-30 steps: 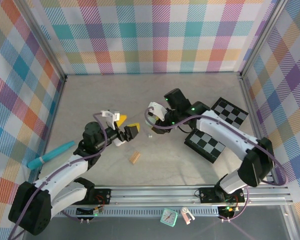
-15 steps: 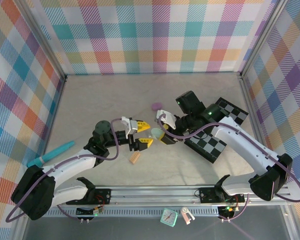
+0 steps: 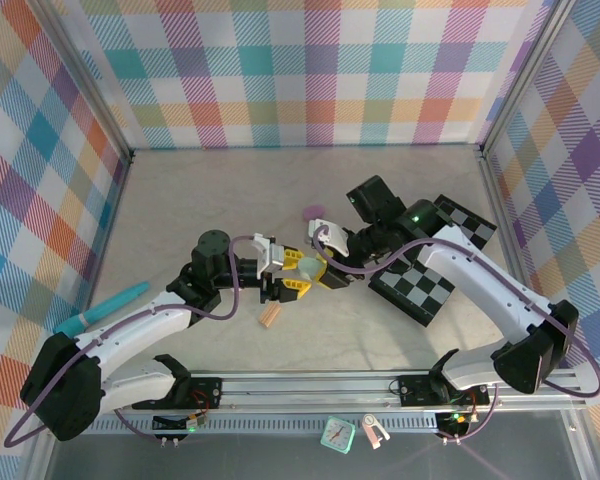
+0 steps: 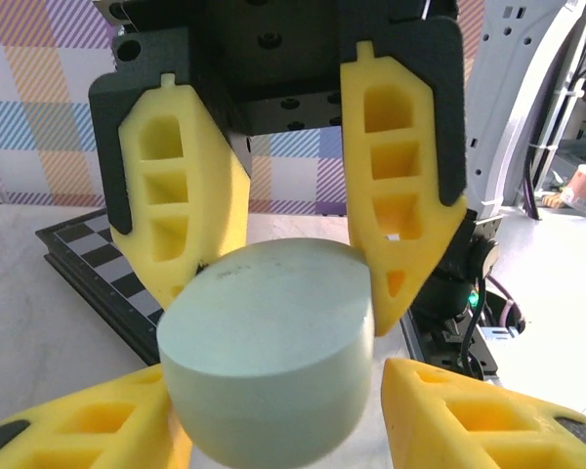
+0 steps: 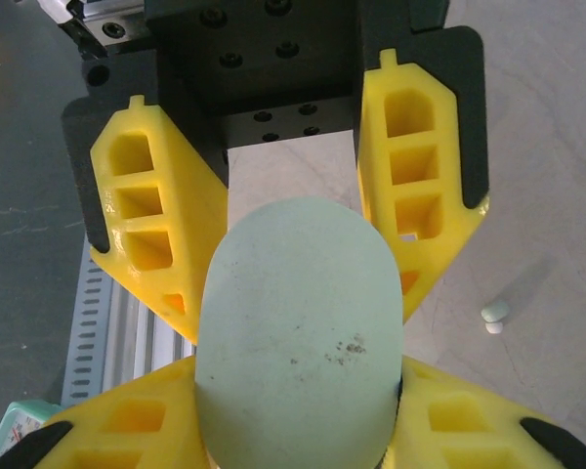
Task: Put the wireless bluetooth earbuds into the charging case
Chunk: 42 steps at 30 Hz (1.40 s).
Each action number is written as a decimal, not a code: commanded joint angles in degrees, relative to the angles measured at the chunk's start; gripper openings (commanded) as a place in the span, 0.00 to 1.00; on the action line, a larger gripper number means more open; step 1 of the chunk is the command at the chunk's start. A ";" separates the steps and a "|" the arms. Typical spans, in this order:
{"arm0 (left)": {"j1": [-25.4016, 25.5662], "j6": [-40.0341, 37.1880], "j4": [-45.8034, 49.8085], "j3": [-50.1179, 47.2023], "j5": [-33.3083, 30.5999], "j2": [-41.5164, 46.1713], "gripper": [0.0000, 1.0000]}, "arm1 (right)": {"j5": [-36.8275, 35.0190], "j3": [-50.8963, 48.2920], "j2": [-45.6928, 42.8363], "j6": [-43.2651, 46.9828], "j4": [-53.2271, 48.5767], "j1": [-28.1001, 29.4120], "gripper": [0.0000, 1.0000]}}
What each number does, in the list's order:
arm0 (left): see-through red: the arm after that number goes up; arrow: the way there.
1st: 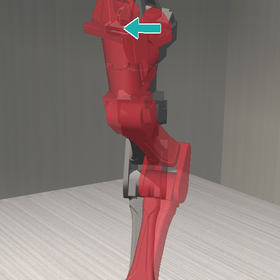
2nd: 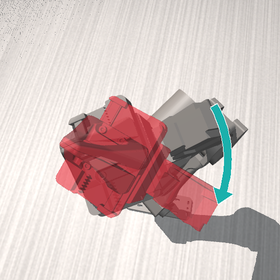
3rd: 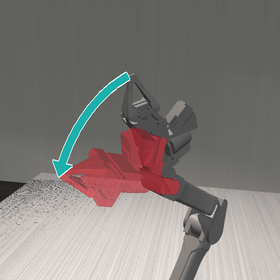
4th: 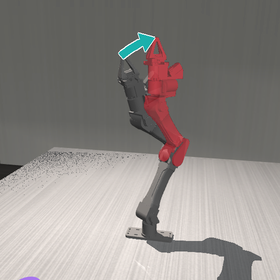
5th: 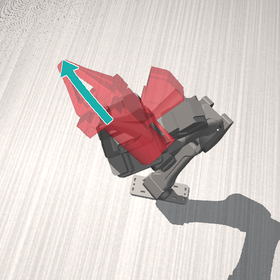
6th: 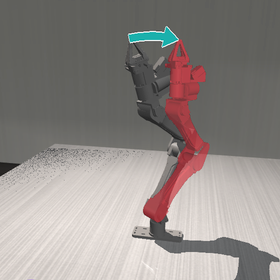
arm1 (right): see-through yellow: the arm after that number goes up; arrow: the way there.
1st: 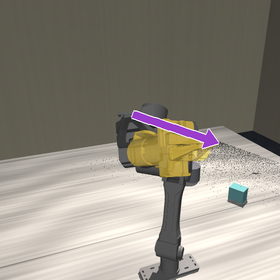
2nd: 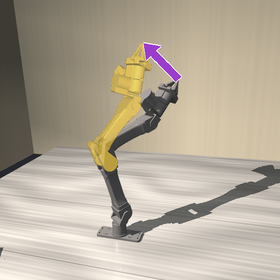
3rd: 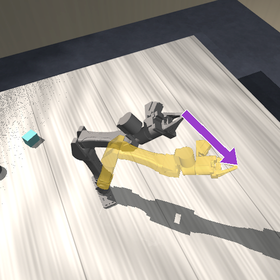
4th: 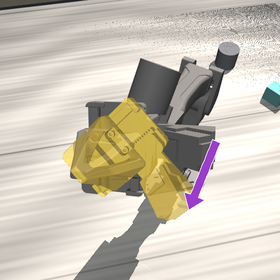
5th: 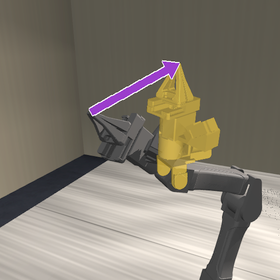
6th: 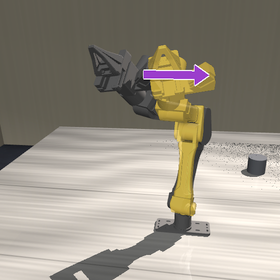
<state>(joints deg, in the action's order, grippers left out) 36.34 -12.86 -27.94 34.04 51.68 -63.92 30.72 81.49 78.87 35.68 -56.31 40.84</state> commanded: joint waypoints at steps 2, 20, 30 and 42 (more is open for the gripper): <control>0.84 0.67 -0.92 1.99 3.53 -0.32 0.49 | 1.10 2.05 0.84 1.85 -0.08 -0.41 0.22; 0.84 7.77 -7.28 1.47 4.03 -1.41 0.49 | -3.50 -0.36 -1.00 1.05 4.28 -0.22 0.18; 0.93 9.91 -10.25 1.33 4.76 -2.28 0.37 | -4.35 -1.25 -1.87 1.23 4.96 -0.08 0.19; 0.93 3.97 -5.80 0.67 4.78 -0.95 0.30 | -5.83 -2.42 -4.03 0.54 6.89 -0.18 0.49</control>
<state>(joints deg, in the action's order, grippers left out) 36.29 -5.43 -33.82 34.39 52.64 -66.37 27.44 79.61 76.01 36.34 -53.32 40.95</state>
